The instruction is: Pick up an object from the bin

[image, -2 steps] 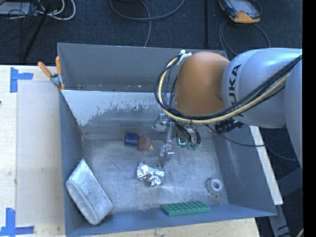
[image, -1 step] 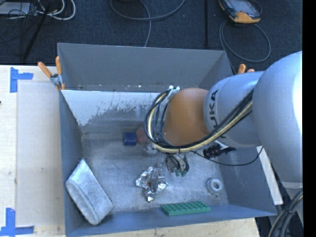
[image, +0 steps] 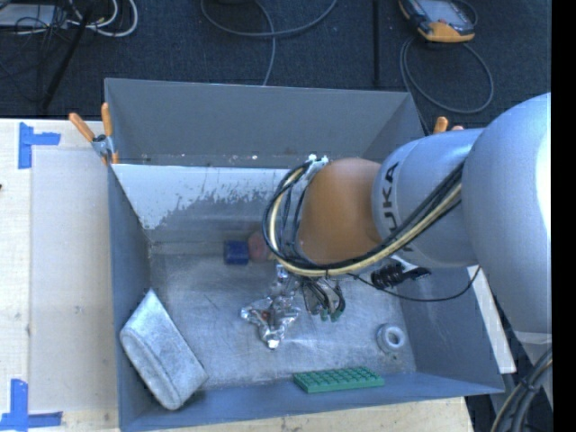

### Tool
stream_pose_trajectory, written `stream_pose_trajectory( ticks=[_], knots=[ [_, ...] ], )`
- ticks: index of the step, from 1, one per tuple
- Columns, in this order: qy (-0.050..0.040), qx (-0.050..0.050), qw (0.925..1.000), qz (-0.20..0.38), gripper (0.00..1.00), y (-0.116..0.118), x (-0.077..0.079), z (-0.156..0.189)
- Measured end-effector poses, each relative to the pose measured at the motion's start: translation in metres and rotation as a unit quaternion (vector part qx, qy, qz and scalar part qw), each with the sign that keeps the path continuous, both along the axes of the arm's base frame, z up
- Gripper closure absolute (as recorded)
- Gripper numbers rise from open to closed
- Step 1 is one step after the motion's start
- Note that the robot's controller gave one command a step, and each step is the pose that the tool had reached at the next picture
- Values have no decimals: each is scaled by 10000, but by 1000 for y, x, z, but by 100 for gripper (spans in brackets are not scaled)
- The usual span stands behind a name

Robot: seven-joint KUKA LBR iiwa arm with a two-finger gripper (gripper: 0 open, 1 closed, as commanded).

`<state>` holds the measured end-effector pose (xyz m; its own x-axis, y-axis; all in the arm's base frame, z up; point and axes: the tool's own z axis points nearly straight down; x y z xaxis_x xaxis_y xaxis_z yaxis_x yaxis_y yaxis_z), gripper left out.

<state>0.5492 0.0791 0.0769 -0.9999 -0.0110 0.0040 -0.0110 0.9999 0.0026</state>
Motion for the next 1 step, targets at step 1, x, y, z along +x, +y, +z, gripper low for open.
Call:
stream_pose_trajectory(
  ticks=[1],
  knots=[
    [-68, -7, 9991, 413, 100, 3, 5, 178]
  ],
)
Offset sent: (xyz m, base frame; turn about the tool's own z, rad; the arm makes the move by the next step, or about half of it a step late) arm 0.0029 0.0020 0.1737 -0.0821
